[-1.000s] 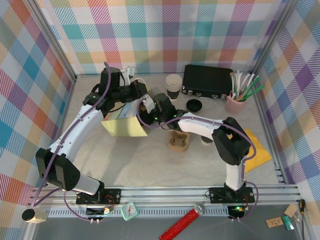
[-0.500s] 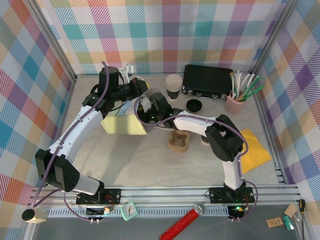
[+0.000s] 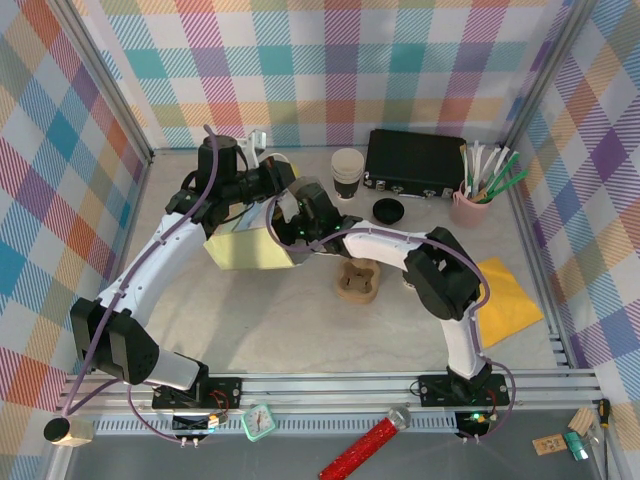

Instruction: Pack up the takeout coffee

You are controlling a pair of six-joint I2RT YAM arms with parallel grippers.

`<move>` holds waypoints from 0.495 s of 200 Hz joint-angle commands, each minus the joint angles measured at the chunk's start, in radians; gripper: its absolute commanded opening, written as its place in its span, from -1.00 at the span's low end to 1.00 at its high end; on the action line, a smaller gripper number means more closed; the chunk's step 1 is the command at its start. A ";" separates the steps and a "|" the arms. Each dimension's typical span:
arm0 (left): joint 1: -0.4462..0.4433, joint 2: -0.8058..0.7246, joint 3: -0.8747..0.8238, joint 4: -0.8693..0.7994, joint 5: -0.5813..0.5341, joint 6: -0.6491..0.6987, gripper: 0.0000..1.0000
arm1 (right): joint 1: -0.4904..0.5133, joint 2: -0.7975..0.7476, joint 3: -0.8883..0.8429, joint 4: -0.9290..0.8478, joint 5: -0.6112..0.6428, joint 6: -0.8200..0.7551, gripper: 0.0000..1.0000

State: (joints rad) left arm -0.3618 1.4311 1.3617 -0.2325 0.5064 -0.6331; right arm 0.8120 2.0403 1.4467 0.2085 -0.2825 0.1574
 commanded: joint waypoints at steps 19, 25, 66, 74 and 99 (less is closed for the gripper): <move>-0.003 -0.036 -0.005 0.026 0.025 -0.005 -1.00 | 0.002 0.011 0.018 -0.003 -0.015 0.002 0.05; -0.003 -0.036 -0.006 0.032 0.026 -0.006 -1.00 | 0.001 0.012 0.017 -0.008 -0.015 -0.002 0.05; -0.003 -0.030 -0.008 0.048 0.032 -0.016 -1.00 | 0.003 0.032 0.029 -0.023 -0.015 -0.003 0.05; -0.002 -0.032 -0.010 0.050 0.032 -0.019 -1.00 | 0.002 0.040 0.031 -0.021 -0.014 0.000 0.06; -0.002 -0.037 -0.017 0.060 0.034 -0.028 -1.00 | 0.001 0.064 0.053 -0.023 -0.014 0.012 0.05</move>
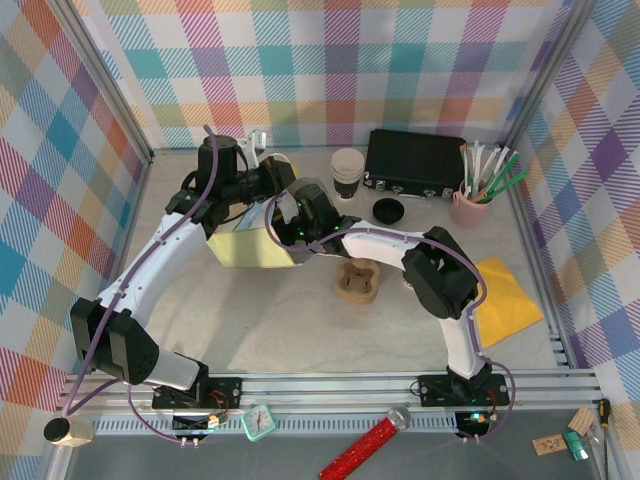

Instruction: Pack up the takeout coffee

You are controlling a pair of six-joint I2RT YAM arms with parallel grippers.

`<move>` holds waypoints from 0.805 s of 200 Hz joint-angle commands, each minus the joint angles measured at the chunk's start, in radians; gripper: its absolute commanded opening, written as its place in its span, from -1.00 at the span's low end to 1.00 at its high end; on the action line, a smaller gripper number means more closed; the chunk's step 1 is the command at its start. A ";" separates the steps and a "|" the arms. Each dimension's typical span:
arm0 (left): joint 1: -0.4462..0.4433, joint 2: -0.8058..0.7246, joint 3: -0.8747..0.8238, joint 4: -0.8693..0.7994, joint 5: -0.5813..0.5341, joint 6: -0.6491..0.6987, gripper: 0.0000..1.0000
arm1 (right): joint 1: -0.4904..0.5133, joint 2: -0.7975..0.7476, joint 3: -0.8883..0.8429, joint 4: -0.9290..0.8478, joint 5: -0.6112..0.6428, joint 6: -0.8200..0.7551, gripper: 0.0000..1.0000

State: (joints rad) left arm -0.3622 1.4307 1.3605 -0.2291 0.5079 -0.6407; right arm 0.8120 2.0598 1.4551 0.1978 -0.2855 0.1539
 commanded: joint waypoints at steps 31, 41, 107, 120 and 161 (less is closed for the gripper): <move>0.004 -0.041 -0.016 0.042 0.025 -0.008 -1.00 | 0.001 0.055 0.088 -0.073 -0.003 0.027 0.41; 0.009 -0.043 -0.016 0.035 0.019 -0.001 -1.00 | 0.001 0.039 0.080 -0.088 0.011 0.022 0.97; 0.039 -0.047 -0.032 0.028 0.009 0.018 -1.00 | -0.002 -0.044 0.055 -0.178 0.074 -0.002 0.98; 0.039 -0.046 -0.026 0.015 0.003 0.028 -1.00 | -0.001 -0.047 0.056 -0.195 0.086 -0.001 0.98; 0.039 -0.046 -0.026 0.005 -0.004 0.041 -1.00 | -0.001 -0.050 0.057 -0.224 0.126 0.011 0.99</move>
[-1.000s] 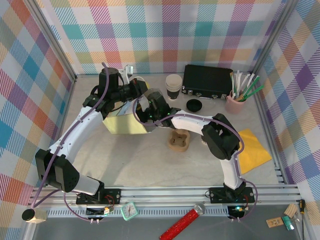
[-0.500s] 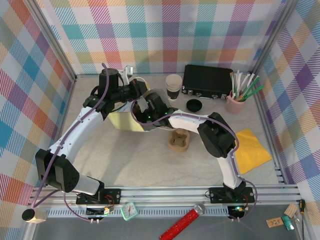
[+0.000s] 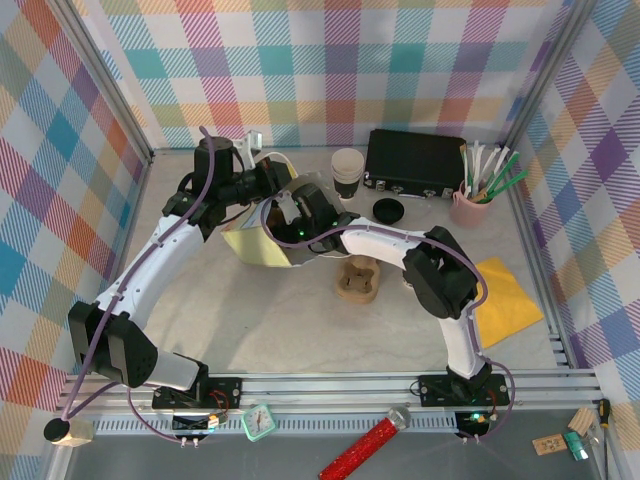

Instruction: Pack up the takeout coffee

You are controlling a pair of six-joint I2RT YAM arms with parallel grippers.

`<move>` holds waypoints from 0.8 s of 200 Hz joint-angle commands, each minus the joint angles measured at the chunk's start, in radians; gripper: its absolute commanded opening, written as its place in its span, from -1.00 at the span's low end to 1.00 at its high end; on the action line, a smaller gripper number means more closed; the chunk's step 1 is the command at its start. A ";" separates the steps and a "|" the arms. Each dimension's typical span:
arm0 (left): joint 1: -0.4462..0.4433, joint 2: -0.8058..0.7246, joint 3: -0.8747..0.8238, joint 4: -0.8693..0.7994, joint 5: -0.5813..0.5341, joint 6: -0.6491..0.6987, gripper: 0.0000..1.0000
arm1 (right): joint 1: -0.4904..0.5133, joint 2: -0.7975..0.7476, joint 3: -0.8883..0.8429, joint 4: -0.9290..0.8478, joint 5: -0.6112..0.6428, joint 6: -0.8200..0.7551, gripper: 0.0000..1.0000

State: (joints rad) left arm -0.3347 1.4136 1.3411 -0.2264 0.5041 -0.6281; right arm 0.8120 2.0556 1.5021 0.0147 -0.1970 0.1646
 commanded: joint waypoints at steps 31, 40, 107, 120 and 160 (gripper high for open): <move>0.011 -0.021 0.000 -0.008 -0.003 0.037 -1.00 | -0.002 -0.071 -0.024 -0.036 0.070 0.007 0.98; 0.011 -0.019 0.002 -0.010 -0.004 0.040 -1.00 | -0.004 -0.076 -0.029 -0.038 0.075 0.010 0.98; 0.012 -0.031 0.007 -0.043 -0.028 0.071 -1.00 | -0.019 -0.123 -0.051 -0.061 0.109 0.045 0.98; 0.011 -0.030 0.006 -0.042 -0.031 0.069 -1.00 | -0.019 -0.140 -0.053 -0.070 0.116 0.055 0.98; 0.012 -0.023 0.008 -0.042 -0.043 0.066 -1.00 | -0.019 -0.198 -0.068 -0.099 0.130 0.075 0.98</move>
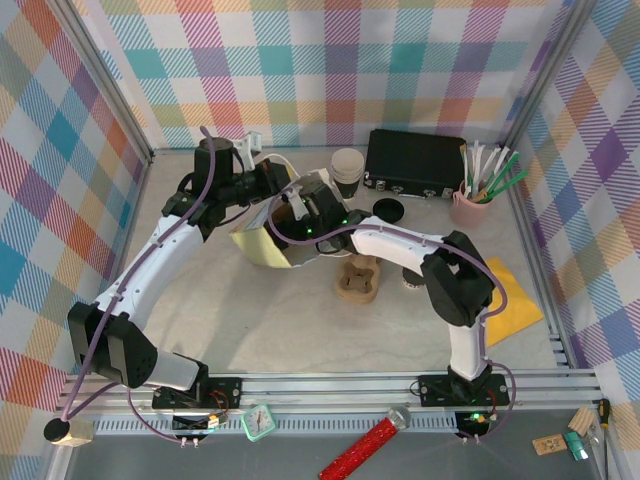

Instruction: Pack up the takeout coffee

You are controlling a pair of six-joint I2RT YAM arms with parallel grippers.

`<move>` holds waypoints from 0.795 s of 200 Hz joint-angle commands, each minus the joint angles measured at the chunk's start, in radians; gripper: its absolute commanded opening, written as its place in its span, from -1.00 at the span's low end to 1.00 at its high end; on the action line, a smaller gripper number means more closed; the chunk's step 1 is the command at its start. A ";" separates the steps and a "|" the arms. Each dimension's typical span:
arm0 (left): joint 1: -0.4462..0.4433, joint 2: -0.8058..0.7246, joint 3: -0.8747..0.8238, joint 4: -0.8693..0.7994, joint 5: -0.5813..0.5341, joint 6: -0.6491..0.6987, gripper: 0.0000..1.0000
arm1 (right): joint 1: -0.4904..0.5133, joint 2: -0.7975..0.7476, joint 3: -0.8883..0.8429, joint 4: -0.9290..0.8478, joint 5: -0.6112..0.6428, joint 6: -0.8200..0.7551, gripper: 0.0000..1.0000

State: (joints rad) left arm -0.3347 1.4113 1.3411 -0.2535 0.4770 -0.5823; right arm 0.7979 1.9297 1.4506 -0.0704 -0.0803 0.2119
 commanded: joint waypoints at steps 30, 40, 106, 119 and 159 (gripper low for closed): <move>0.011 -0.014 0.010 -0.015 -0.022 0.017 -1.00 | -0.005 -0.109 -0.049 -0.020 0.014 0.032 0.98; 0.011 -0.012 0.013 -0.016 -0.023 0.014 -1.00 | -0.005 -0.118 -0.056 -0.026 0.015 0.034 0.99; 0.012 -0.002 0.015 -0.015 -0.032 0.011 -1.00 | -0.005 -0.208 -0.083 -0.075 0.033 0.061 0.98; 0.012 -0.002 0.019 -0.016 -0.034 0.014 -1.00 | -0.006 -0.232 -0.109 -0.075 0.040 0.068 0.98; 0.013 -0.003 0.021 -0.015 -0.043 0.014 -1.00 | -0.005 -0.314 -0.136 -0.121 0.072 0.086 0.99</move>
State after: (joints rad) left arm -0.3347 1.4117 1.3411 -0.2630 0.4496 -0.5823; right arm 0.7979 1.6779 1.3273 -0.1459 -0.0345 0.2726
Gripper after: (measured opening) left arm 0.060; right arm 0.991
